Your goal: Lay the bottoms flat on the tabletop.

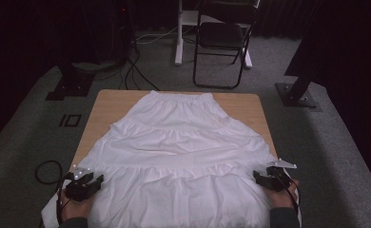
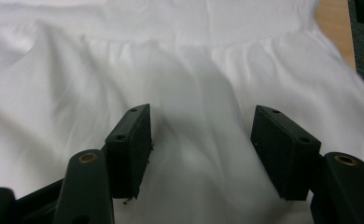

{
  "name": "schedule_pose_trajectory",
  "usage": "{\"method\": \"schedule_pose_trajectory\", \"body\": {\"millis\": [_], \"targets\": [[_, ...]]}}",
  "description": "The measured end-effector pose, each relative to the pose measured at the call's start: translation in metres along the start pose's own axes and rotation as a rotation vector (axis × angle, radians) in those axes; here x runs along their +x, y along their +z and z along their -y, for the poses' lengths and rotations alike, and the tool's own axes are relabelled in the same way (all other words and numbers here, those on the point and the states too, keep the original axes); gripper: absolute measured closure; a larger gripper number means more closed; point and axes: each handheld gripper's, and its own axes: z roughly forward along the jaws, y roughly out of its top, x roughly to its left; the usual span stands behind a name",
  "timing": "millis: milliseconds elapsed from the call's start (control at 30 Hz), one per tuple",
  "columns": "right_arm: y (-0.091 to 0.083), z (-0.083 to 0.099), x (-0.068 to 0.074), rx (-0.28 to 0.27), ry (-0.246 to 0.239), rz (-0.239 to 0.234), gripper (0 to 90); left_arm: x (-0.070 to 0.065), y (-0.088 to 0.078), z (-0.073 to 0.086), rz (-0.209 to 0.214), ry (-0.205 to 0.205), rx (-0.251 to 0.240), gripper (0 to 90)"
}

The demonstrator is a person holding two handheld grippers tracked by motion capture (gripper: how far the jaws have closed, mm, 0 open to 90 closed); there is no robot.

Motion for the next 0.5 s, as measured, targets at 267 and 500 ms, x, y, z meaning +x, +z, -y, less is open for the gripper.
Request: {"method": "schedule_pose_trajectory", "body": {"millis": [267, 500], "targets": [[-0.019, 0.022, -0.001, -0.003, -0.001, 0.001, 37.9, 0.012, -0.007, 0.008, -0.021, -0.011, -0.003, 59.0], [-0.028, 0.025, -0.006, 0.028, 0.005, 0.009, 40.4, 0.007, -0.012, 0.004, -0.018, -0.041, 0.012, 64.4]]}}
